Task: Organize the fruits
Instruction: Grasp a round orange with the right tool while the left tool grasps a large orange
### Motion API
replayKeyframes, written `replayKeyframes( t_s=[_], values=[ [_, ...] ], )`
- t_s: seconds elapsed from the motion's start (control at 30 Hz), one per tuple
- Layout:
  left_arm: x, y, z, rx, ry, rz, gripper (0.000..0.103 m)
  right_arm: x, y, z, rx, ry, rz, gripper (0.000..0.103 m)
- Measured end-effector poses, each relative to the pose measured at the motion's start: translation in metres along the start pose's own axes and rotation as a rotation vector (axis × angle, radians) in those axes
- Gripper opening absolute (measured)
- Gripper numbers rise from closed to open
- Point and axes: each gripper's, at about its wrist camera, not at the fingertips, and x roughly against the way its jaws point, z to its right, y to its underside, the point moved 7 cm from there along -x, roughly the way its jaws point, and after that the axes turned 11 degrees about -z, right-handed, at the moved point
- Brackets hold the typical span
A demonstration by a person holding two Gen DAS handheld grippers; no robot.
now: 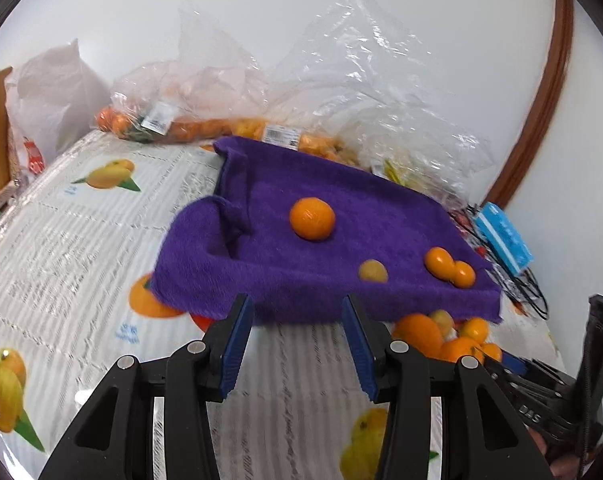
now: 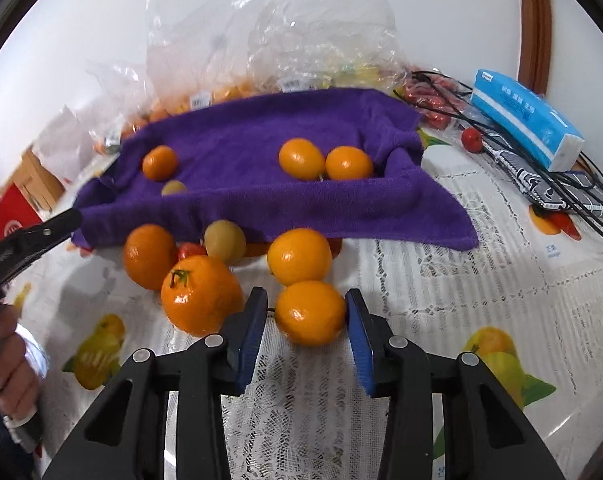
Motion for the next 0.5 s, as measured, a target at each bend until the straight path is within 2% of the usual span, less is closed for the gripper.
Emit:
replayKeyframes(
  t_s=[0.37,0.5],
  values=[
    [0.0,0.016,0.033,-0.141,0.034,-0.025,0.044,0.024,0.03,0.007,0.001,0.075,0.021,0.04],
    [-0.002,0.021,0.054,-0.21,0.098,-0.05,0.044,0.024,0.036,0.01,-0.031,0.068,0.004,0.039]
  ],
)
